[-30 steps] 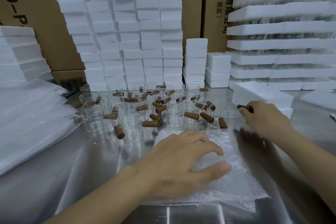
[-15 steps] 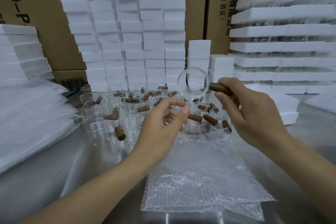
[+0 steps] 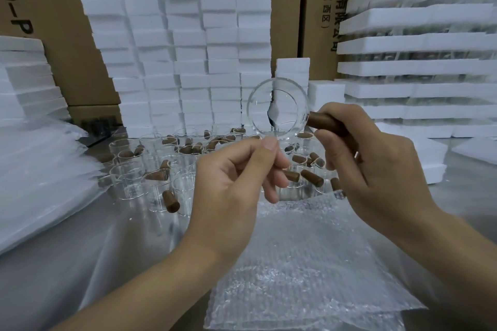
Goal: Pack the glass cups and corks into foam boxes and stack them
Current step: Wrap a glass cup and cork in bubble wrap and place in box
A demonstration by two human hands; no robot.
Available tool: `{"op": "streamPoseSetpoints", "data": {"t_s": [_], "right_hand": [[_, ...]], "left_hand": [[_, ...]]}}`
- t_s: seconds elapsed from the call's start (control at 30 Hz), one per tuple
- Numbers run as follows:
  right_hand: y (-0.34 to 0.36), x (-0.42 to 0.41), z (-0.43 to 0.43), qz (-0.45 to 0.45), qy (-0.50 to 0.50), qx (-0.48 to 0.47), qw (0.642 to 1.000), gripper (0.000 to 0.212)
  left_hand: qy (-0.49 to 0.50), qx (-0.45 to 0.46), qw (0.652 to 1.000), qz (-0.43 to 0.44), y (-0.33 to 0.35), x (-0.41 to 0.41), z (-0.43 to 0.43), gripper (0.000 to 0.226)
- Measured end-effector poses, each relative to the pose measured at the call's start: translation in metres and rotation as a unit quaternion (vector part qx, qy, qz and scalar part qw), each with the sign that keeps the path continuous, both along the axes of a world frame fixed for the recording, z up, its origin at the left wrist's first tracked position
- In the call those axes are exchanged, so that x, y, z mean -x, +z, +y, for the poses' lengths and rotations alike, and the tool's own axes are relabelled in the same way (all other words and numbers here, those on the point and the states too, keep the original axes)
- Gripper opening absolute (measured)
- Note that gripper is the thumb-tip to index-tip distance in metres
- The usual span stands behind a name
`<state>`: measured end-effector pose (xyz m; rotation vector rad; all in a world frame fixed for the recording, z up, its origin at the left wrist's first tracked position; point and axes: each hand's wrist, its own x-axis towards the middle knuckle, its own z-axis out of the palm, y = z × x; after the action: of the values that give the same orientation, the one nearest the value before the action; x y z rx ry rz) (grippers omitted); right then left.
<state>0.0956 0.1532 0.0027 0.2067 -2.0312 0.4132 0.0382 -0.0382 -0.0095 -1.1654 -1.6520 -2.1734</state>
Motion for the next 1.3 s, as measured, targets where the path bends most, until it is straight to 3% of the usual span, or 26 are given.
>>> {"op": "streamPoseSetpoints", "data": {"t_s": [0.47, 0.87, 1.3], "right_hand": [[0.0028, 0.0003, 0.0008, 0.017, 0.015, 0.014, 1.0, 0.025], [0.0021, 0.0006, -0.0063, 0.016, 0.049, 0.003, 0.999, 0.025], [0.0017, -0.0006, -0.0025, 0.036, 0.049, 0.015, 0.998, 0.024]], "left_hand": [[0.009, 0.024, 1.0, 0.0, -0.0012, -0.0004, 0.0016, 0.035], [0.05, -0.029, 0.998, 0.036, -0.0021, -0.0069, -0.001, 0.04], [0.016, 0.014, 1.0, 0.004, -0.0002, -0.0035, 0.0004, 0.039]]}}
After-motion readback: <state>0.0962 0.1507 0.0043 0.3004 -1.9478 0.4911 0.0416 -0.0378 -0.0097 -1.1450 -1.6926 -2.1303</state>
